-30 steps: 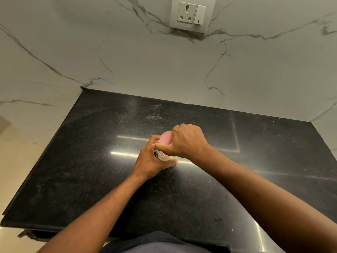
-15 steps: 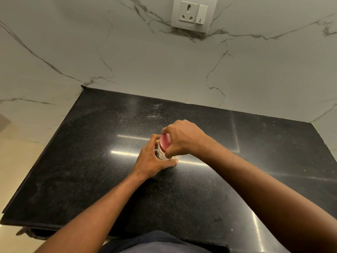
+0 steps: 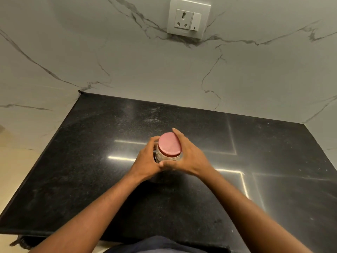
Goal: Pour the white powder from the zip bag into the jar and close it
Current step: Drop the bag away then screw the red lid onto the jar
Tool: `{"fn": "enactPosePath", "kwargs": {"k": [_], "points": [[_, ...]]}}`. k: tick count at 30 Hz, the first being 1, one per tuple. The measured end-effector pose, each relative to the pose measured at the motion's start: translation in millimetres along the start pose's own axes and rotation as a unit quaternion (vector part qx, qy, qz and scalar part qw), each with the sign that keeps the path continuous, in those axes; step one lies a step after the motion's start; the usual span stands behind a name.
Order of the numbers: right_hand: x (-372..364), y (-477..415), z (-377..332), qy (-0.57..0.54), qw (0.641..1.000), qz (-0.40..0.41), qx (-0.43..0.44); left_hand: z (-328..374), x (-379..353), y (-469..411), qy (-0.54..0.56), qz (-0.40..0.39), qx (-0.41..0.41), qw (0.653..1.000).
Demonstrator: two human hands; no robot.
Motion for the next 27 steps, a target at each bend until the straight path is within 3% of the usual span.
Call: {"fn": "enactPosePath", "kwargs": {"k": [3,6,18,27], "points": [[-17.8,9.1,12.6,-0.165,0.982,0.088,-0.026,-5.3,0.2,2.9,0.014,0.028,0.015,0.999],[-22.9,-2.0,8.5,-0.228,0.967,0.117,0.004,-10.2,13.1,-4.6,0.001,0.058,0.021,0.998],[-3.1,-150.0,-11.0,-0.26,0.957,0.124,0.027,-14.5,91.0,-124.3,-0.056,0.066,0.017,0.996],[-12.4,-153.2,-4.6,-0.219,0.967,0.131,-0.005,-19.6,94.8,-128.5,-0.084,0.036,0.028,0.995]]}}
Point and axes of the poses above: each hand's wrist, its own y-axis away from the middle knuckle, its own x-axis out of the back of the hand, z = x × y, the point moved 7 cm from there along -y, towards the middle knuckle, and after that the axes turned 3 degrees about -z, right-handed, at the moved point
